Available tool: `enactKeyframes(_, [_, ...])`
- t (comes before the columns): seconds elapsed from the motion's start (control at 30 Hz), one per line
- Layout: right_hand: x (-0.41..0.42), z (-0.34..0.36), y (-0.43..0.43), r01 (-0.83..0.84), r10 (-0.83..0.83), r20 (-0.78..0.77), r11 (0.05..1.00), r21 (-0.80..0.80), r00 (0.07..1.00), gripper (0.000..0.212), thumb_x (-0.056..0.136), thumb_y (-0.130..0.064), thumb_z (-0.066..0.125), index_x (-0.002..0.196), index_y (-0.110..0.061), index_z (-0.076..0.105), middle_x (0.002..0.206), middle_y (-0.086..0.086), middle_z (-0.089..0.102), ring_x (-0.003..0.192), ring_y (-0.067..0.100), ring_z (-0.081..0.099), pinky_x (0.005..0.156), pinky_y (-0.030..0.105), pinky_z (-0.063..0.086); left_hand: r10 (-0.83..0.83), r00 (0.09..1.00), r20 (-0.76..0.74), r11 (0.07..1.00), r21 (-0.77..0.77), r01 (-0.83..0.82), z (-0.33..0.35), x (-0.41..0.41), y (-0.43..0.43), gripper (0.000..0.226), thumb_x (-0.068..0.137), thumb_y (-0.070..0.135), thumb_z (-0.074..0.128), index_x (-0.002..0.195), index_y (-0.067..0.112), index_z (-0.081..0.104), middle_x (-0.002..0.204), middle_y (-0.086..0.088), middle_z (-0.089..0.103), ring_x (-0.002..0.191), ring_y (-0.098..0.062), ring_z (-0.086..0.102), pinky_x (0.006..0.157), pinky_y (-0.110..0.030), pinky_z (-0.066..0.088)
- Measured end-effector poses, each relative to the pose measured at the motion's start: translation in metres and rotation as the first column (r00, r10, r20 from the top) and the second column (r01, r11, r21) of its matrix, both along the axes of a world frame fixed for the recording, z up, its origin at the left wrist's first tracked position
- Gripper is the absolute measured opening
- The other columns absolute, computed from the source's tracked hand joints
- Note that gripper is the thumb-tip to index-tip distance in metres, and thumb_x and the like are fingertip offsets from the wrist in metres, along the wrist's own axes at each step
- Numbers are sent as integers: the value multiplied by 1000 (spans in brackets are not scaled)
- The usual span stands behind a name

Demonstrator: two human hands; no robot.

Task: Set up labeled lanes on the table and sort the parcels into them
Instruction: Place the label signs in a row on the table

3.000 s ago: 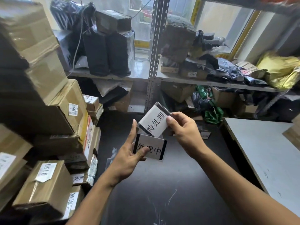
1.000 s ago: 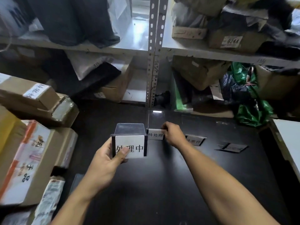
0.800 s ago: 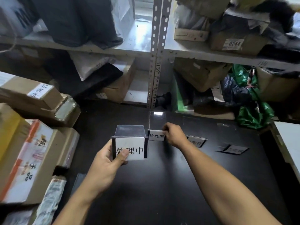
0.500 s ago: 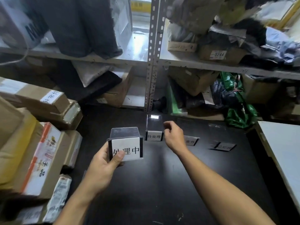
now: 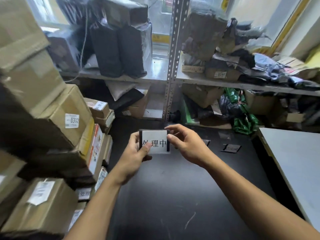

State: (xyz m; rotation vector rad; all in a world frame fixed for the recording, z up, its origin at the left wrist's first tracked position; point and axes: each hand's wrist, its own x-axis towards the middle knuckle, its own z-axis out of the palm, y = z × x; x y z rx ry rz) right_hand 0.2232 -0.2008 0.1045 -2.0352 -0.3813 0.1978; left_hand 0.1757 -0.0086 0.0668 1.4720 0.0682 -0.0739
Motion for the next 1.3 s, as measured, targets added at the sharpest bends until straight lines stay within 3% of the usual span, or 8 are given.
enactKeyframes(0.23, [-27,-13,13,120,-110,-133,990,74,985,9,94,-23,65,102,-19,68,101,15,69,88,21,68,80,35,61,-8,997,-81,998,-70,2,1,-20,13,35,94,7,43,113,36,38,120,-6,57,109,-22,57,72,-30,49])
enactKeyframes(0.33, [-30,-27,16,154,-146,-107,986,67,984,5,91,-16,68,96,-18,69,93,9,72,85,22,69,84,41,59,9,997,-82,999,34,-7,-8,-20,16,33,99,1,38,108,33,34,118,-5,59,106,-18,56,71,-27,49])
enactKeyframes(0.43, [-30,-45,20,169,-167,-89,985,16,982,11,90,-12,70,88,-23,67,84,-5,72,73,-1,64,78,25,56,69,995,-71,979,197,-54,-24,-12,22,24,99,8,45,103,30,40,110,-2,64,104,-18,60,75,-30,52])
enactKeyframes(0.53, [-20,-63,26,198,-199,-83,980,-19,976,22,90,-10,70,81,-29,64,77,-13,68,67,-8,61,69,13,48,170,985,-39,919,367,-144,-45,0,31,15,95,15,58,101,28,55,101,4,68,101,-14,65,83,-33,55])
enactKeyframes(0.67, [20,-86,34,194,-201,-106,979,-69,974,15,90,-11,69,85,-25,66,79,-10,69,69,-4,61,69,13,47,268,963,10,813,535,-231,-61,35,36,12,93,14,63,102,21,66,95,5,68,91,-7,63,71,-15,47])
enactKeyframes(0.9, [121,-135,44,198,-214,-76,965,-171,974,7,92,-14,67,97,-13,72,87,-3,72,79,9,65,75,21,50,336,942,26,669,697,-258,-108,141,41,8,86,17,70,92,20,74,84,2,72,79,-12,64,69,-21,43])
enactKeyframes(1.07, [171,-189,53,212,-236,-68,943,-255,969,11,93,-16,65,102,-15,72,95,-3,73,83,9,62,66,11,41,355,934,-50,656,724,-211,-166,191,43,6,85,17,70,88,21,73,80,2,71,81,-19,66,70,-23,45])
enactKeyframes(1.3, [199,-259,56,185,-237,-116,921,-343,965,10,93,-21,66,100,-16,70,100,2,74,94,20,66,79,26,47,309,943,-126,621,777,-99,-229,222,52,6,88,24,67,90,28,71,91,0,73,89,-22,66,77,-30,51])
